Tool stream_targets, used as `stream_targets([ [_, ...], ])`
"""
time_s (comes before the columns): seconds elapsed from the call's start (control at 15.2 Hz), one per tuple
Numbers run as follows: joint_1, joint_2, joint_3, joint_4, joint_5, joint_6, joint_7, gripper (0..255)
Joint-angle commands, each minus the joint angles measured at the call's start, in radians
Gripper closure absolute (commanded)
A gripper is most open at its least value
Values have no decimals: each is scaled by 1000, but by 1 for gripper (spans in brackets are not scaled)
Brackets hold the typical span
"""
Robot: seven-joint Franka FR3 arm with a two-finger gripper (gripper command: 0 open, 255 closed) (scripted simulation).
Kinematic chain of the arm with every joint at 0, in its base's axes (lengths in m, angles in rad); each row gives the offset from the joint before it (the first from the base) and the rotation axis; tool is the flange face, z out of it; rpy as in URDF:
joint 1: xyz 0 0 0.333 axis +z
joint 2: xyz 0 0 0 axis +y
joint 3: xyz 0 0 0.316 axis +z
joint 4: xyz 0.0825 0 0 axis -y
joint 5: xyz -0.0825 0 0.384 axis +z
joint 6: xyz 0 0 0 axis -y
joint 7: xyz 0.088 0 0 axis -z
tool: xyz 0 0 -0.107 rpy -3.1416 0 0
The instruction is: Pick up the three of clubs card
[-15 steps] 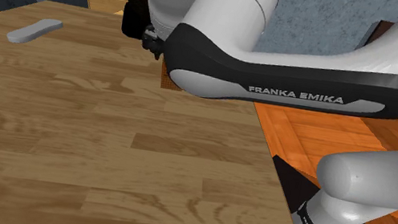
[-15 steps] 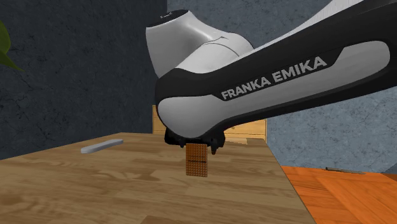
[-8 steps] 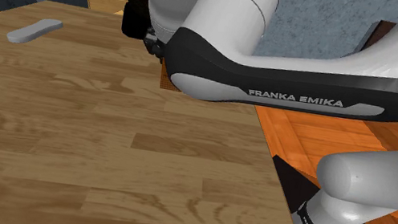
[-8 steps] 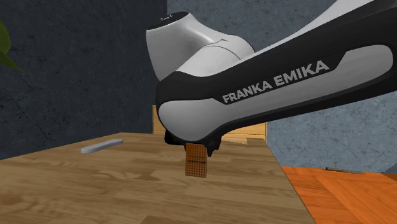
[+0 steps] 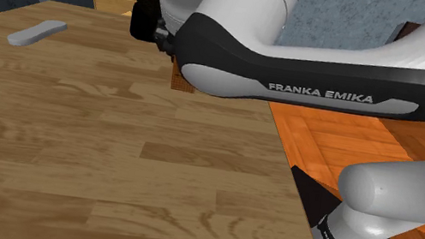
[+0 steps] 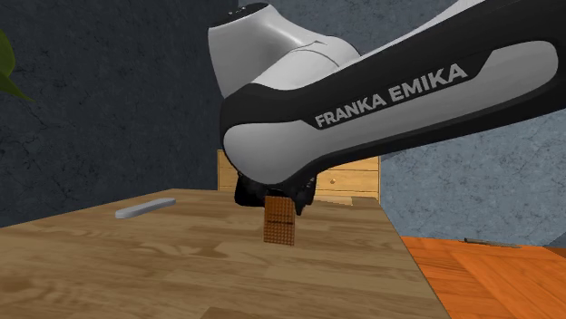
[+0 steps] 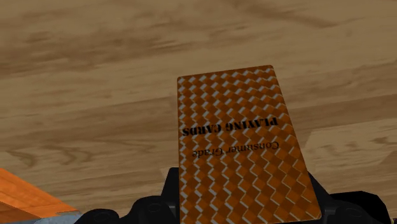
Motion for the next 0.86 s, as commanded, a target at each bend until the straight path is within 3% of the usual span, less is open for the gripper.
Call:
stream_targets([
  [0.0, -2, 4, -8, 26, -2, -23, -11, 255],
  [0.79, -20, 26, -35, 162, -12, -135, -60, 255],
])
